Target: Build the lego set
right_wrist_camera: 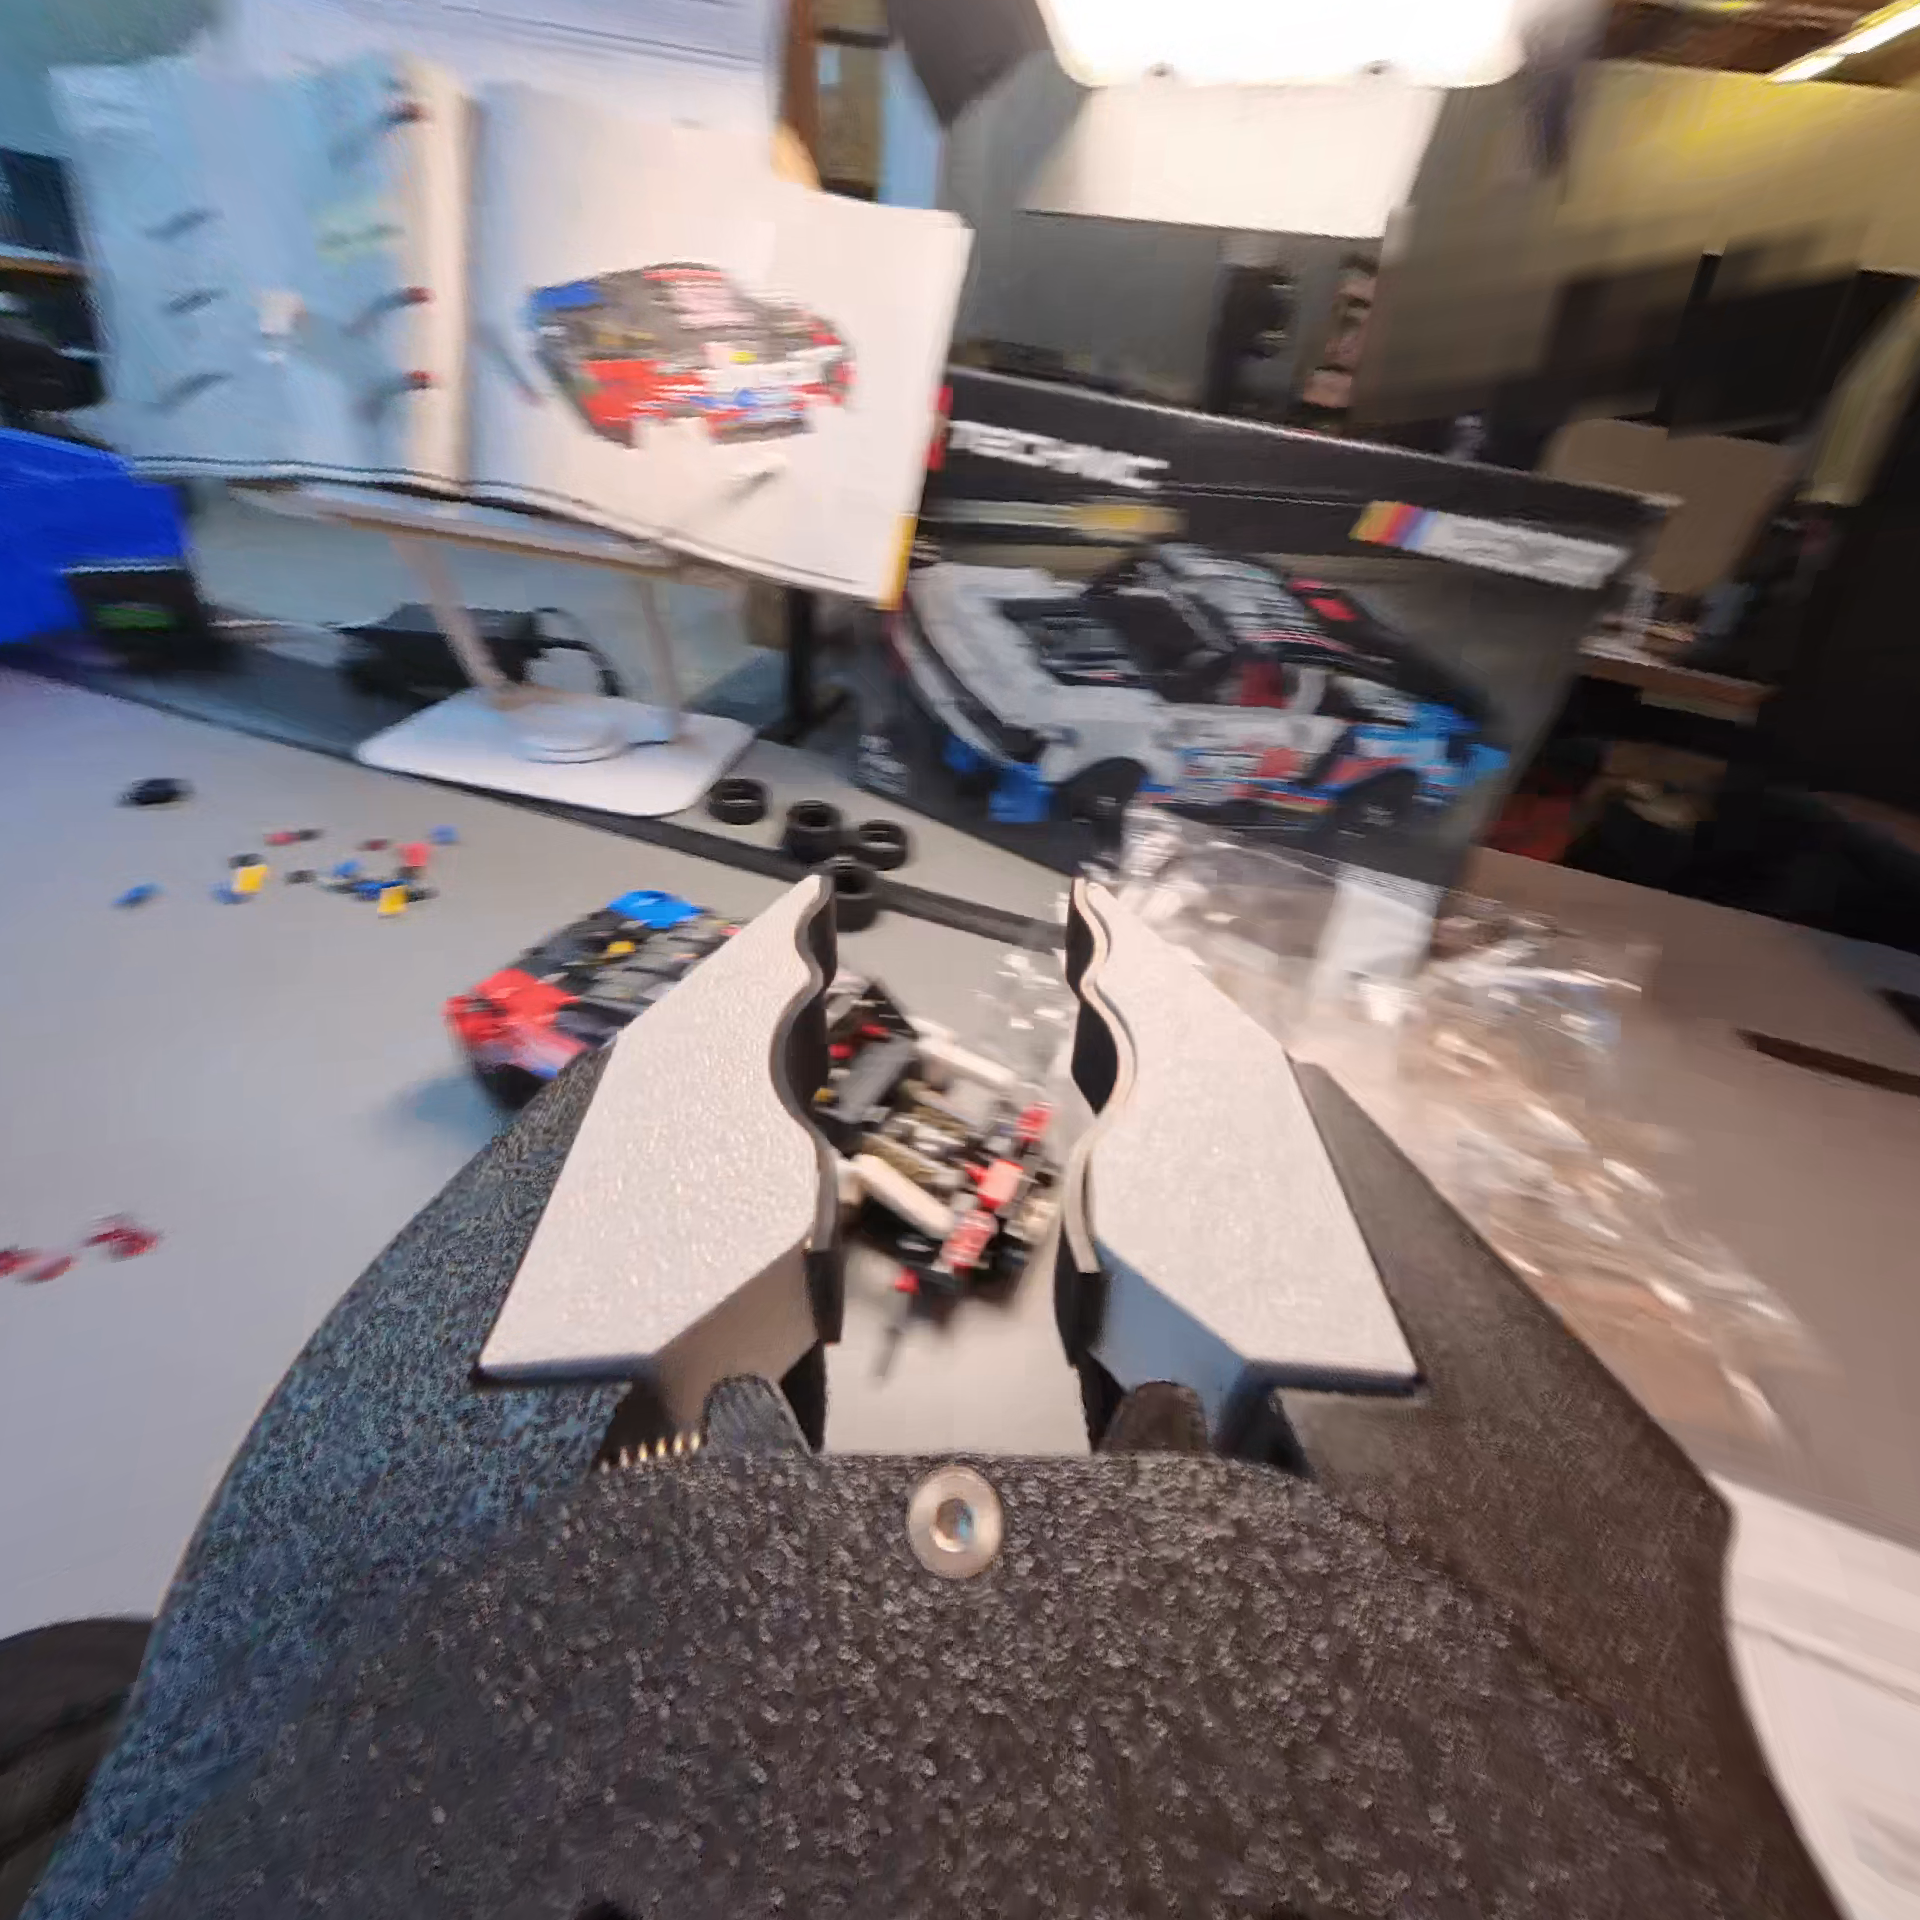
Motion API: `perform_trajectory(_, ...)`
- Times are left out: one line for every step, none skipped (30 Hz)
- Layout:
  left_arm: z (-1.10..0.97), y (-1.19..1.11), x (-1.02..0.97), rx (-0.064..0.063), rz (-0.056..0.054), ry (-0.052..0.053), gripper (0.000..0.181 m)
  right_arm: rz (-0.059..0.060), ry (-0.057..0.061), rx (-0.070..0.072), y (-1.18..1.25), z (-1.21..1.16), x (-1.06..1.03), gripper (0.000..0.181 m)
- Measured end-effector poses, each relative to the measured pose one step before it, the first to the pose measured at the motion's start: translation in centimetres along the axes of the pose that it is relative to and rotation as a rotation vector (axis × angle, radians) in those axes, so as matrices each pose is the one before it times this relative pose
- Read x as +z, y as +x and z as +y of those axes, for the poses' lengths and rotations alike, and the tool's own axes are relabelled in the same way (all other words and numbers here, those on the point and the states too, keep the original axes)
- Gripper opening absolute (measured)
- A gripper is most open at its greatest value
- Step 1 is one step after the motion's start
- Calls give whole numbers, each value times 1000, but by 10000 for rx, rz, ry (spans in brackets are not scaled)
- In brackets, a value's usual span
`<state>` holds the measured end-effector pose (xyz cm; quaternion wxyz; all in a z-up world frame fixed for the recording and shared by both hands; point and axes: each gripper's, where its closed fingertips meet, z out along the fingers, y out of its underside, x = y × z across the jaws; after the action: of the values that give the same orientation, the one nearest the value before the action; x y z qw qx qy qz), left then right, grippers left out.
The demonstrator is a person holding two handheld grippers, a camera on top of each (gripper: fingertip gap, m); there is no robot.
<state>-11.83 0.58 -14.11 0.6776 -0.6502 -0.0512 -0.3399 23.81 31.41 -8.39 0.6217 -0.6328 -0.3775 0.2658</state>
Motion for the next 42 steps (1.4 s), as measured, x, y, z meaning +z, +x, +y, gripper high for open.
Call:
perform_trajectory(343,593,260,48,223,-170,0,-1005,-30,-210,-4239,28,963,43)
perform_trajectory(330,607,274,34,236,-161,0,-898,12,-287,-3970,-48,1187,44)
perform_trajectory(326,581,287,21,224,-151,0,-850,61,-259,-3730,-144,1369,44)
perform_trajectory(292,572,282,4,231,-135,0,-808,-16,-170,-3396,-65,1557,44)
perform_trajectory(262,567,270,-7,245,-114,0,-825,-83,-97,-3111,-1,1656,45)
perform_trajectory(195,566,247,0,260,-79,0,-780,-1,-21,-2750,-144,1675,47)
perform_trajectory(152,533,195,-21,250,-53,0,-613,8,-13,-2182,-149,1659,47)
perform_trajectory(117,465,173,-47,217,-39,0,-466,-14,-12,-1608,-82,1614,48)
perform_trajectory(101,414,134,-40,189,-28,0,-499,64,118,-1337,-174,1480,50)
perform_trajectory(77,442,112,-8,216,-9,0,-498,122,361,-1034,-264,1349,52)
perform_trajectory(57,417,105,7,201,-9,0,-603,162,536,-993,-339,1170,53)
perform_trajectory(47,315,88,18,137,-14,0,-660,153,565,-988,-356,1019,54)
perform_trajectory(25,282,64,22,112,-2,0,-471,95,424,-697,-250,874,52)
perform_trajectory(-44,209,33,-2,68,42,0,-325,67,176,-498,-152,678,37)
perform_trajectory(-83,70,-20,-15,9,51,0,-350,106,34,-557,-155,436,19)
perform_trajectory(-6,-56,-57,7,-46,-1,0,-276,113,97,-443,-171,227,5)
perform_trajectory(119,-175,-61,39,-94,-84,0,-176,46,211,-247,-84,80,0)
perform_trajectory(154,-207,-56,37,-101,-106,0,-109,15,268,-105,-16,-57,0)
perform_trajectory(159,-143,-18,17,-70,-102,0,-160,40,212,-184,-31,-216,0)
perform_trajectory(202,-55,72,-9,-21,-126,0,-99,25,156,-144,19,-277,0)
perform_trajectory(237,-4,151,-12,-3,-125,0,8,10,122,-54,77,-259,0)
perform_trajectory(220,-138,135,31,-112,-100,0,31,13,143,-15,125,-212,0)
perform_trajectory(202,-242,93,147,-186,-106,2,-79,80,194,-122,52,-203,0)
perform_trajectory(200,-214,43,212,-181,-137,4,-162,109,325,-157,17,-189,0)
perform_trajectory(85,-189,0,152,-155,-76,7,-220,56,479,-171,32,-161,0)
perform_trajectory(-93,-43,-39,63,-65,30,10,-352,42,513,-337,35,-139,0)
perform_trajectory(-145,145,-52,6,58,57,13,-443,32,554,-433,43,-104,0)
perform_trajectory(-162,282,-22,-19,133,44,16,-470,101,613,-407,-76,-98,0)
perform_trajectory(-217,295,-2,-11,127,68,20,-438,164,694,-289,-162,-119,0)
perform_trajectory(-196,274,21,19,84,53,22,-424,156,705,-207,-149,-123,0)
perform_trajectory(-91,313,58,56,93,-14,23,-257,69,565,21,2,-85,0)
perform_trajectory(48,344,113,67,112,-91,24,-109,26,346,180,111,-60,0)
perform_trajectory(157,345,162,63,121,-136,23,-80,-35,217,180,213,-11,0)
perform_trajectory(191,244,191,46,65,-118,23,-34,-98,192,230,332,57,0)
perform_trajectory(153,157,164,22,37,-63,22,3,-142,147,237,382,112,0)
perform_trajectory(124,134,143,-36,53,-34,20,50,-179,42,256,438,171,0)
perform_trajectory(124,59,112,-90,58,-20,18,24,-175,-50,151,406,187,0)
perform_trajectory(67,12,43,-126,69,25,14,10,-179,-33,96,387,204,0)
perform_trajectory(-31,-3,-30,-165,97,96,10,17,-146,3,120,320,183,0)
perform_trajectory(-104,-21,-60,-225,114,143,5,82,-106,9,237,249,122,0)
perform_trajectory(-118,-65,-82,-272,89,137,1,233,-116,2,497,251,52,0)
perform_trajectory(-29,-166,-58,-235,22,58,0,188,-51,16,432,145,0,0)
